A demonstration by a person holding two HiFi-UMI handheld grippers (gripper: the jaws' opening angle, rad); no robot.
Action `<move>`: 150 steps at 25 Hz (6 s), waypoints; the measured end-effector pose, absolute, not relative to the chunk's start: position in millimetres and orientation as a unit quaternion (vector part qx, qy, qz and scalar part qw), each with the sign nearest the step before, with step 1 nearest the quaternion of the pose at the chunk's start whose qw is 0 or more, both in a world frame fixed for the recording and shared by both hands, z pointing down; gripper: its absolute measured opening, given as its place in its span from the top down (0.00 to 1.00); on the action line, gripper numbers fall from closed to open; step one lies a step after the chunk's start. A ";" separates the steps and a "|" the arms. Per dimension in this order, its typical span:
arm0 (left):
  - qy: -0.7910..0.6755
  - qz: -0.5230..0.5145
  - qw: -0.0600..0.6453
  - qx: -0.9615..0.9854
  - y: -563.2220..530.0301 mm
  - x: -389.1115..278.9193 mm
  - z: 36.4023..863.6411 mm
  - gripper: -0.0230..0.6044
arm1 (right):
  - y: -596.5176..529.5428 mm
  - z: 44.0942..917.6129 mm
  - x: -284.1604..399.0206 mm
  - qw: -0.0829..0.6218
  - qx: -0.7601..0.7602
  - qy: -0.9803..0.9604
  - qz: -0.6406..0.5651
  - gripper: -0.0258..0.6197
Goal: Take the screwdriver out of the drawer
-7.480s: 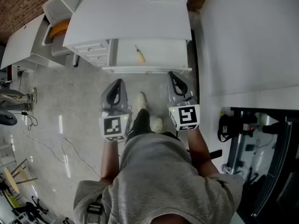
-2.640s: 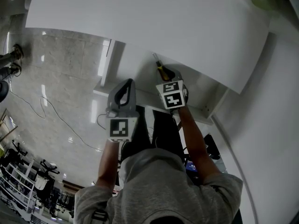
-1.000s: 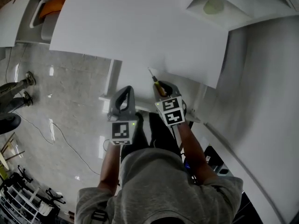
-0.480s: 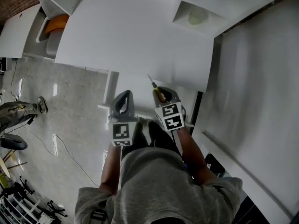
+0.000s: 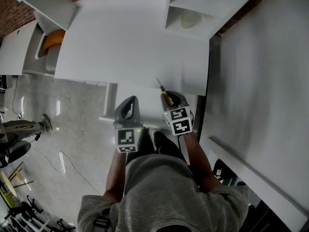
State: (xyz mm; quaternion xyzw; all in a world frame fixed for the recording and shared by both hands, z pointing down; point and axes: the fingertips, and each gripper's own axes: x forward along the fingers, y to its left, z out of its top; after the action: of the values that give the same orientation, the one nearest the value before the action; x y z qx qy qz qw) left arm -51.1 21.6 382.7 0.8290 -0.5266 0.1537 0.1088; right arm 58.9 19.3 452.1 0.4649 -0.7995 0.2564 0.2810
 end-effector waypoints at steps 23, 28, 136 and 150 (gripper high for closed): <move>-0.473 0.192 0.156 0.846 -87.1 -32.8 452.4 0.94 | -73.4 527.0 89.6 0.302 0.499 -0.743 0.328 0.84; -0.463 0.205 0.171 0.845 -105.6 -30.5 473.9 0.94 | -94.3 546.8 91.4 0.311 0.495 -0.735 0.345 0.84; -0.496 0.106 0.043 0.861 23.0 -3.0 308.9 0.94 | 31.9 336.9 113.4 0.152 0.568 -0.802 0.102 0.93; -0.495 0.102 0.035 0.862 51.3 -4.0 298.4 0.94 | 66.3 328.7 120.7 0.147 0.573 -0.801 0.094 0.96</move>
State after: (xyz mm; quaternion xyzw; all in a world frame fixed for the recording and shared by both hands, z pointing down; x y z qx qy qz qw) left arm -4.0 51.3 298.4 0.8619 -0.4955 0.1016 0.0354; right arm 120.7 66.3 328.7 0.5729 -0.8008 0.0941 0.1474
